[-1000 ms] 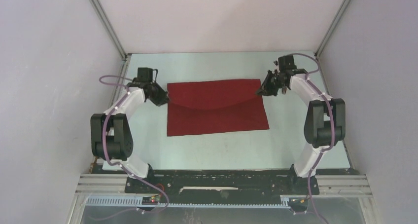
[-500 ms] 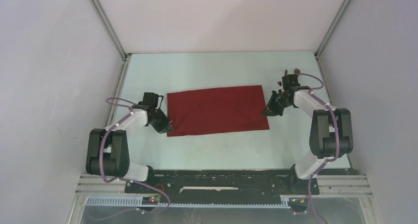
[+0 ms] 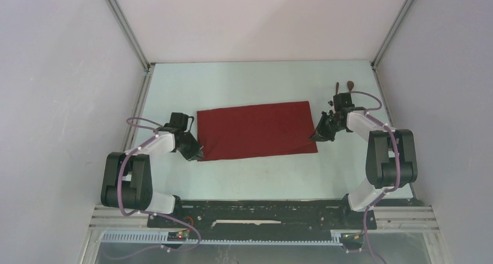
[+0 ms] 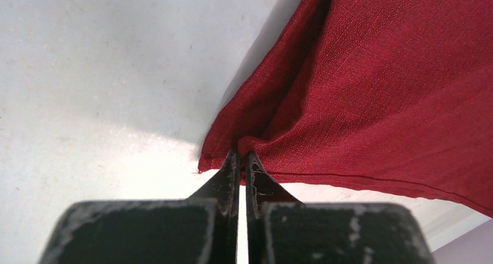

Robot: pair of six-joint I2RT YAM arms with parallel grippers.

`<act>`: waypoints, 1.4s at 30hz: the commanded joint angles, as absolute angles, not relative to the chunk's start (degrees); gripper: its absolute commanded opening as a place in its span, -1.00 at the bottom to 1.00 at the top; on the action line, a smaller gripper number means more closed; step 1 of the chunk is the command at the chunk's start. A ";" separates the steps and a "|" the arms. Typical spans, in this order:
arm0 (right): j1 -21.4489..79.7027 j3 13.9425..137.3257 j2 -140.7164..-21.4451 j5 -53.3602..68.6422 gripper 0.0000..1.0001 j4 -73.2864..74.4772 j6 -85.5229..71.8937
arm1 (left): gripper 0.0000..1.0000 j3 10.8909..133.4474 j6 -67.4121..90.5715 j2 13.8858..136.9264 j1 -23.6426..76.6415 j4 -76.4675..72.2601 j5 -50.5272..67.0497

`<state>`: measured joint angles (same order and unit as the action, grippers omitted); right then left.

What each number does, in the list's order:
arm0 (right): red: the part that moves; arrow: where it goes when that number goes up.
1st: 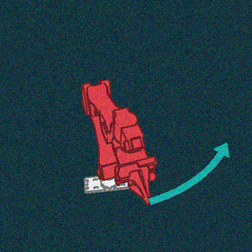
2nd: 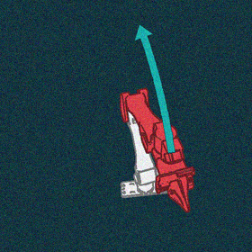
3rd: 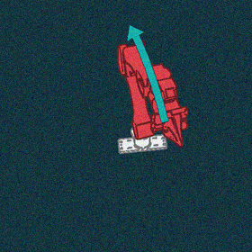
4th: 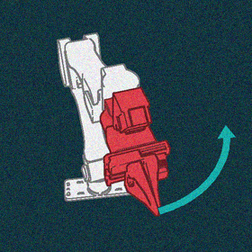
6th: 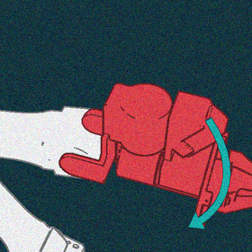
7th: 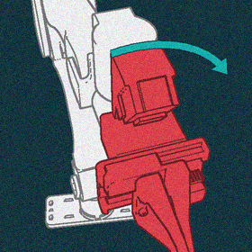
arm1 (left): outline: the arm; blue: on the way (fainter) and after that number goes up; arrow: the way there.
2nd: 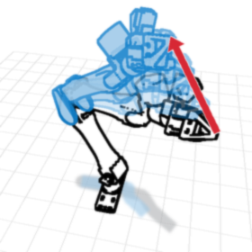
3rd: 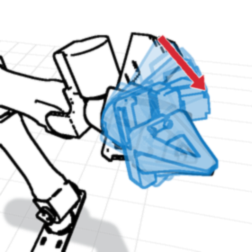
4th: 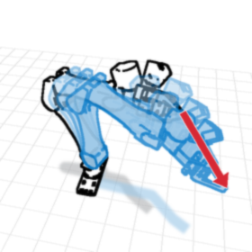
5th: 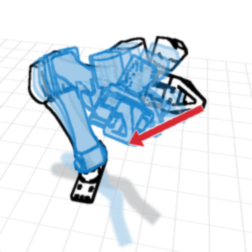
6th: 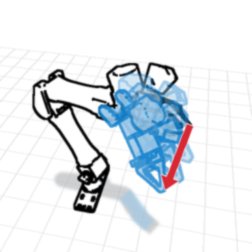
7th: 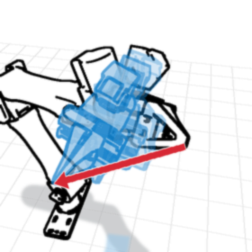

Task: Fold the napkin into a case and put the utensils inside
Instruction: Fold and flatten the napkin at the center of the board.

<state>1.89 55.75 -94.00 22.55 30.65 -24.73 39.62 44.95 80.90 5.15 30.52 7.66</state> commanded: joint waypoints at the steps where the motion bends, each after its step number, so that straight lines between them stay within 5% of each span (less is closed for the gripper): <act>1: 1.39 54.06 -92.54 21.69 -1.00 29.24 -23.62 | -1.00 38.71 43.77 80.35 5.56 30.06 6.51; 42: 0.45 48.78 -92.54 21.71 -1.00 26.37 -23.91 | -1.00 36.88 42.64 78.86 5.65 31.36 3.74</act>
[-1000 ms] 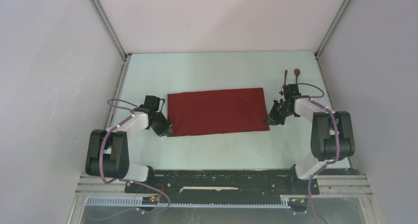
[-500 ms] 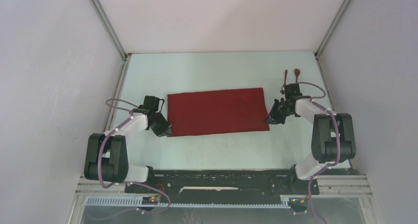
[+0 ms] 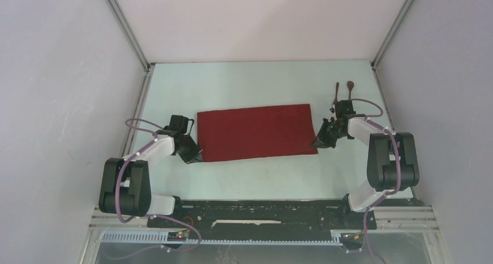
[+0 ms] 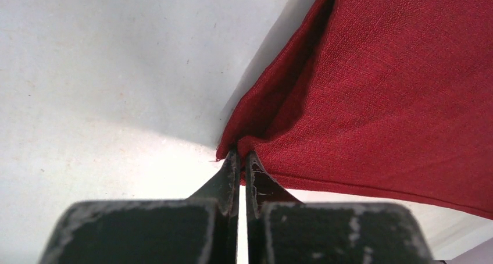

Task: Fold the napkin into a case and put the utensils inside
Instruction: Fold and flatten the napkin at the center of the board.

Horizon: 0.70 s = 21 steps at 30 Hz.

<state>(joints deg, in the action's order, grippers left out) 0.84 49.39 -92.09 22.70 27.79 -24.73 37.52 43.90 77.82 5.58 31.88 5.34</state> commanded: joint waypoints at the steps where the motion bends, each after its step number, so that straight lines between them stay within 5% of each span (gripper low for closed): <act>1: 0.46 48.78 -92.83 21.68 -1.00 26.32 -23.88 | -1.00 36.76 42.63 79.09 5.63 31.18 3.77; 21: 0.60 48.82 -93.52 23.33 -1.00 23.49 -24.69 | -1.00 40.67 41.77 77.16 5.55 34.32 0.25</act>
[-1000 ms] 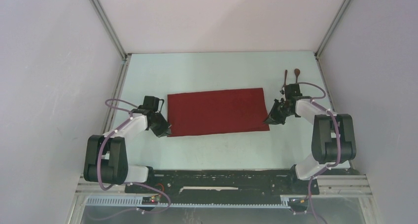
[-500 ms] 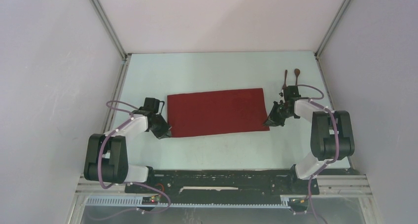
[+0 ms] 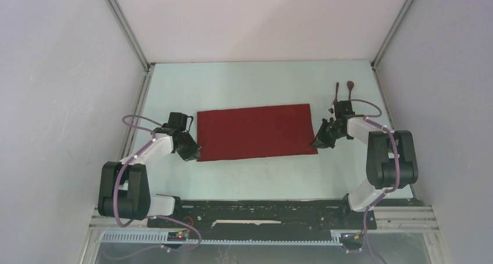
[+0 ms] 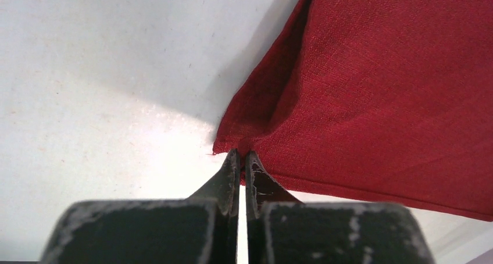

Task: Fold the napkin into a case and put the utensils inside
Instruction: Fold and flatten the napkin at the center of the board.

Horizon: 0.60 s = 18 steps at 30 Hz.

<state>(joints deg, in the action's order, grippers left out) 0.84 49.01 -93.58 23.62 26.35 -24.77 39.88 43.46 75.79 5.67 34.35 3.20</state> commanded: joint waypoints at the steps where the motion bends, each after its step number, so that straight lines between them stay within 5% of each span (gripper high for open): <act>1: 0.54 48.99 -93.85 23.42 -1.00 23.33 -24.77 | -1.00 40.47 41.78 77.69 5.54 33.68 0.16; 18: 0.62 49.57 -95.45 22.50 -1.00 23.11 -24.75 | -1.00 37.92 41.85 80.46 5.61 30.07 0.60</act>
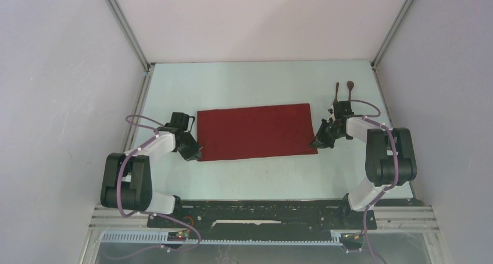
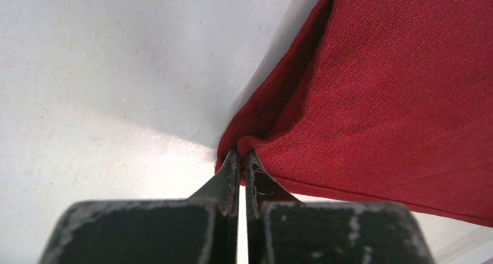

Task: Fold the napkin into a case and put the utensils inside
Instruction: Fold and flatten the napkin at the center of the board.

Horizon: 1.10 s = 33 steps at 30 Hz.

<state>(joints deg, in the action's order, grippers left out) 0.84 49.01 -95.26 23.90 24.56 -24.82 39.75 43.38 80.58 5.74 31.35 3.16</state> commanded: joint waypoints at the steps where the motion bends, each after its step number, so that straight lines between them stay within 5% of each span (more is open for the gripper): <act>1: 0.62 49.57 -95.49 22.50 -1.00 23.07 -24.77 | -1.00 37.81 41.79 80.36 5.55 30.06 0.66; 27: 3.51 50.01 -90.55 17.73 -0.92 28.67 -25.28 | -1.00 36.76 42.30 79.87 5.54 29.75 1.06; 33: 3.82 50.01 -90.54 16.79 -0.78 28.88 -25.20 | -1.00 36.74 42.10 80.32 5.62 29.58 1.01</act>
<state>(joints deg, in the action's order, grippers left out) 3.57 49.04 -91.77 18.90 28.12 -24.99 38.57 43.40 79.46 5.72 30.11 3.22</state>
